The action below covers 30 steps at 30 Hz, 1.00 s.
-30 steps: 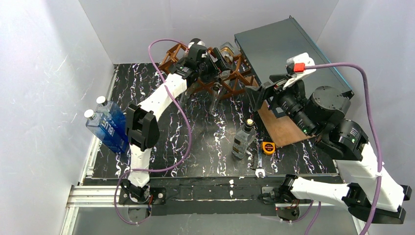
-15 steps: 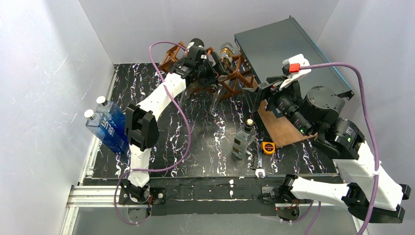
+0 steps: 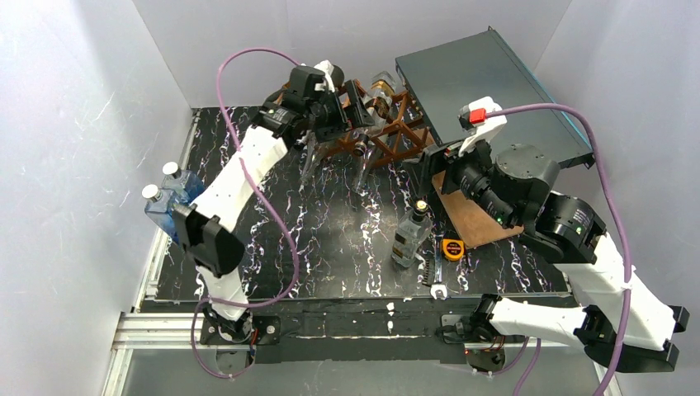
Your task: Put the wine bottle on the wine rack
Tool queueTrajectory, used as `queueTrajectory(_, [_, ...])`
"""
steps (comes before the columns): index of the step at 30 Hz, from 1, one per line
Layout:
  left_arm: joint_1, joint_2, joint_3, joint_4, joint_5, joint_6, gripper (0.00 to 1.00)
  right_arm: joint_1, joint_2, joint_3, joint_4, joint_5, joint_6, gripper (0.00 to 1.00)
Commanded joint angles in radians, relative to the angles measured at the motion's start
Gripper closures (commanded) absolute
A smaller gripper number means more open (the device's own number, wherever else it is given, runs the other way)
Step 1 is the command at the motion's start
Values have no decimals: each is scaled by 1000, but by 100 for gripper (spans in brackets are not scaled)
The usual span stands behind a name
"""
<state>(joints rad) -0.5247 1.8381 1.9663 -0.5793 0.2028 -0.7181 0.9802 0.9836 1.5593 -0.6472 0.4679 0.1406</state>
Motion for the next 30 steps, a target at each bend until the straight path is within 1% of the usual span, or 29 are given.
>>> queueTrajectory(1, [8,-178,-104,-95,30,110,2,1,2,-2,-70,-9,62,2])
queueTrajectory(5, [7,-340,-249,-97,64,132,2,0,19,15,-188,-19,136,2])
queueTrajectory(9, [8,-494,-402,-90,103,122,2,1,31,-1,-274,-63,192,2])
queueTrajectory(11, [8,-563,-473,-89,129,116,2,1,50,-7,-331,-55,213,2])
queueTrajectory(15, [8,-691,-595,-90,161,104,2,1,98,-9,-434,-37,270,8])
queueTrajectory(22, [8,-805,-661,-130,135,80,2,1,105,-81,-463,-19,324,10])
queueTrajectory(25, [8,-835,-673,-129,117,79,2,1,116,-106,-467,-9,327,19])
queueTrajectory(30, [6,-833,-652,-152,104,115,2,1,128,-127,-447,-14,306,31])
